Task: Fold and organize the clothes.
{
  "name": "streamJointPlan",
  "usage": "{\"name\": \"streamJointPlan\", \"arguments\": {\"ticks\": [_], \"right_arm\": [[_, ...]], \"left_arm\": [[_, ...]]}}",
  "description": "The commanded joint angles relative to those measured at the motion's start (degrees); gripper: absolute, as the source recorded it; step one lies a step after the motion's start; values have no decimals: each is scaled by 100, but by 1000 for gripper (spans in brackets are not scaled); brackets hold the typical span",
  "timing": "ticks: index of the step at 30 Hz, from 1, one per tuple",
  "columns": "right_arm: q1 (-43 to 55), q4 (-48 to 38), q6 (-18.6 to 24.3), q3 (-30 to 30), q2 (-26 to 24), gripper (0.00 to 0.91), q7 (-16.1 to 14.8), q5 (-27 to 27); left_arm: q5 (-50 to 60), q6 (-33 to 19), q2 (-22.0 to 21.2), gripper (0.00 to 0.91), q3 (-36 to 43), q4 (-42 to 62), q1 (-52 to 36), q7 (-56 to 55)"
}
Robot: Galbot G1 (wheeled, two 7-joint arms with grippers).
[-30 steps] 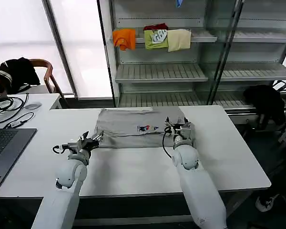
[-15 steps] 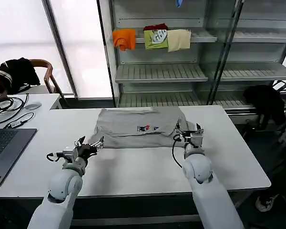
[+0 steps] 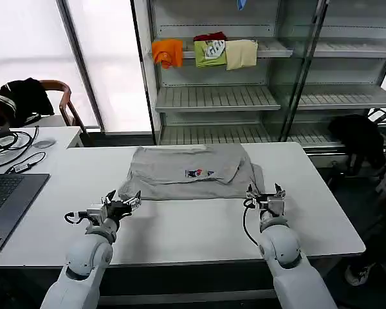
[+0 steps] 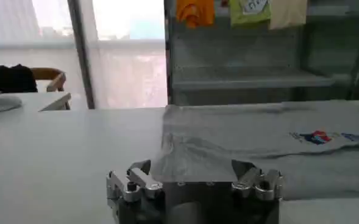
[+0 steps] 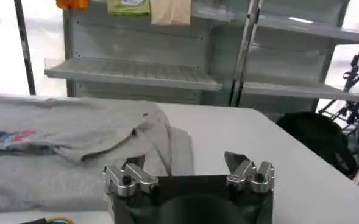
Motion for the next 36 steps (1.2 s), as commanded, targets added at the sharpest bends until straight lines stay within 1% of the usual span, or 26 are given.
{"name": "streamJointPlan", "arguments": {"ticks": [1,5,14,26,28,29,30,31,32,34,36], "right_arm": [[-144,71,-54,19,-96,907,13,6],[-57,-62,-52,-3,-49,907,2,37],[132,-422,-51,-20,91,907,4,63],[123,-554,-45,-25,110,907,-57,32],[117,-564,-46,-24,109,907,-63,31],[114,-568,-46,-26,109,907,-66,31],[110,-574,-46,-28,106,907,-69,32],[107,-580,-46,-30,105,907,-70,32],[106,-586,-47,-33,108,776,-69,33],[107,-600,-47,-40,112,584,-74,39],[101,-605,-48,-54,120,10,-78,82]], "left_arm": [[28,1,-4,907,4,241,-129,-12],[130,-98,7,907,21,503,-235,16],[227,-113,21,907,107,717,-368,60],[234,-171,32,907,78,1017,-497,84],[236,-188,31,806,44,1073,-507,81],[234,-191,41,685,35,1092,-501,84],[234,-191,57,615,32,1099,-489,91],[233,-188,70,584,31,1099,-473,98],[230,-180,86,433,35,1097,-455,99],[210,-152,110,262,36,1080,-425,106],[151,-105,108,60,34,1056,-404,113]]}}
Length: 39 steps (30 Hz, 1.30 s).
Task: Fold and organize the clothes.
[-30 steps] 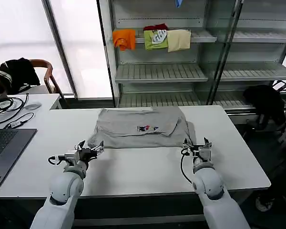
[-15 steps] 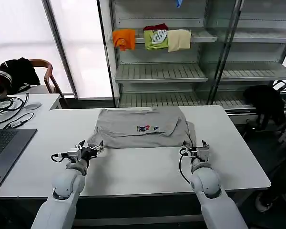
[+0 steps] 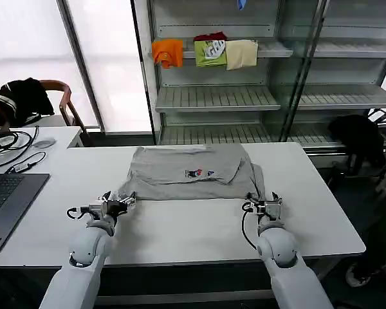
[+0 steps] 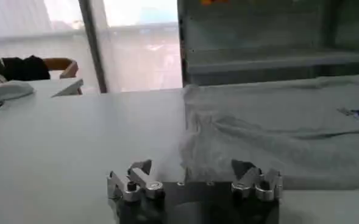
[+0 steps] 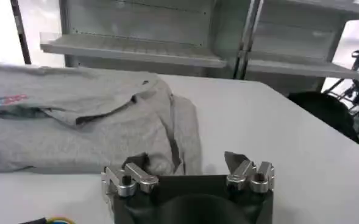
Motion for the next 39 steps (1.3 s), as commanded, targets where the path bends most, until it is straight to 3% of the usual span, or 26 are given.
{"name": "streamJointPlan", "arguments": {"ticks": [1,26,39], "right_arm": [[6,-28,-25,2,-10,0,-8,-1],[-110,68,-13,-3,-8,0,-111,206],[-679,1541,-22,60,-198,0,30,236]], "left_arm": [[-36,39,7,60,-8,76,3,1],[-32,31,-104,20,2,-19,257,48],[-38,-5,59,20,-148,-1469,959,1]]}}
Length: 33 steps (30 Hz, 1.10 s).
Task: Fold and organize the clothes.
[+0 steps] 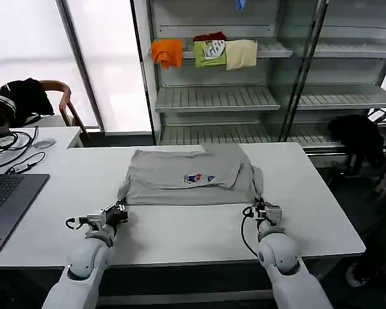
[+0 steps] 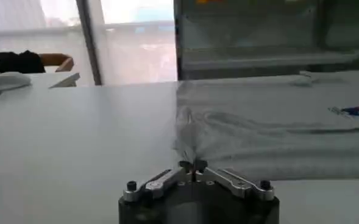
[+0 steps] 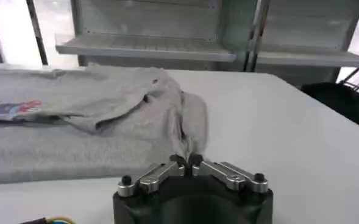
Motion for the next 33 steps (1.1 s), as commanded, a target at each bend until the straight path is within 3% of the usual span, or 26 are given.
{"name": "streamJointPlan", "arguments": {"ticks": [1,22,33], "right_arm": [[-256,729,31,-4,-44,0,21,-2],[-2176,2107,72,230,-235,0,308,-9],[-3083,2418,318,388,-421,0,360,-69]], "left_arm": [[5,-36,38,20,-30,-901,360,-3],[245,-112,-25,20,-442,-2846,2691,-36],[490,-327,-196,20,-534,-2984,3225,-5]]}}
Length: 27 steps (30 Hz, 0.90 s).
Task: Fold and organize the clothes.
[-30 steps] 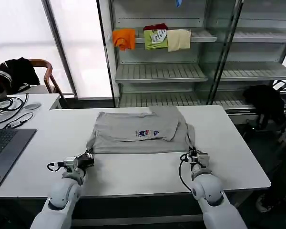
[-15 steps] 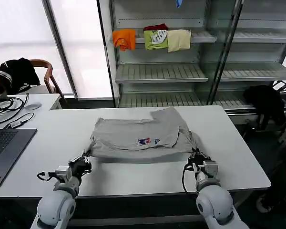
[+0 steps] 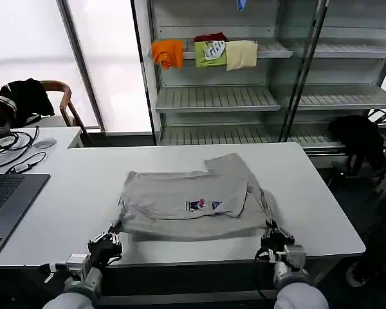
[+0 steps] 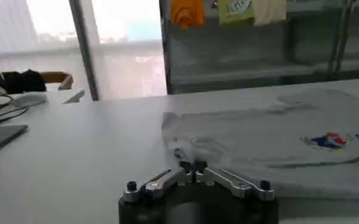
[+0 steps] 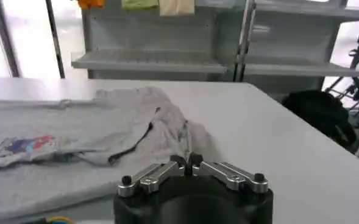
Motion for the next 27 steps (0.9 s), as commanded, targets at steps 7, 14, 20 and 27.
{"name": "streamJointPlan", "arguments": {"ticks": [7,14,20,27], "right_arm": [[-756,229,92,62,-73,907,40,-37],[-868,327,115,61,-103,907,122,-43],[-905,652,180,134,-124,907,329,131],[-107,701,165,596,12,907,299,382]], "left_arm": [[169,-136,-134,60,-137,-282,759,51],[291,-195,-252,907,-138,-341,1040,86],[280,-193,-299,907,-215,-760,1183,140],[79,-27,-213,907,-430,-1150,521,145]]}}
